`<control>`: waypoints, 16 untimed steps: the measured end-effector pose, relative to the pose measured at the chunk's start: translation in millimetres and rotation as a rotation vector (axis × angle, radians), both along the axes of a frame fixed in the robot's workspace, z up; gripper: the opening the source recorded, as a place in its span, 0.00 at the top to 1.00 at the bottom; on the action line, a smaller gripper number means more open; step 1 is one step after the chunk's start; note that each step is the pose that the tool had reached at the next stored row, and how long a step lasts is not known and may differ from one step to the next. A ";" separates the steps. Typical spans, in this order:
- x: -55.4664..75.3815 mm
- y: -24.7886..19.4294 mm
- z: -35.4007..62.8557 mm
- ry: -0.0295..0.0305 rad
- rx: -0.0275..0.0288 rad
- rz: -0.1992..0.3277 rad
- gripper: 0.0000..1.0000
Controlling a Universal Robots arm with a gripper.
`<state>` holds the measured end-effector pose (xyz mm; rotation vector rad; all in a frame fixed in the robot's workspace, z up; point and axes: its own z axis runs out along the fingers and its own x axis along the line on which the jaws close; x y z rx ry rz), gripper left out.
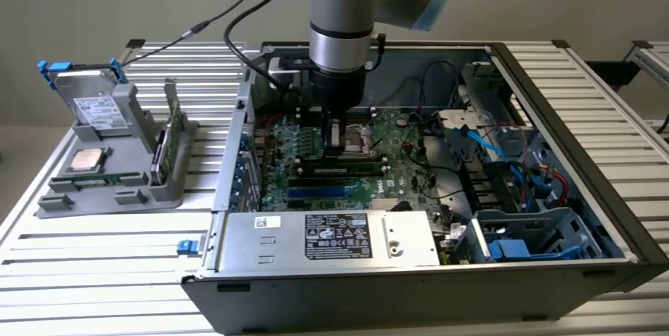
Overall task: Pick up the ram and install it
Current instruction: 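Press down the ram until it locks into place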
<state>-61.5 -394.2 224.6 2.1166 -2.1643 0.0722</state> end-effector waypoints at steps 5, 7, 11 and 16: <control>0.1 1.1 0.5 -0.0003 -0.0017 0.000 0.90; 0.0 1.1 4.2 0.0002 -0.0019 0.000 0.90; 0.2 1.0 13.3 0.0013 -0.0025 0.000 0.90; 4.7 1.0 21.1 0.0028 -0.0025 0.002 0.90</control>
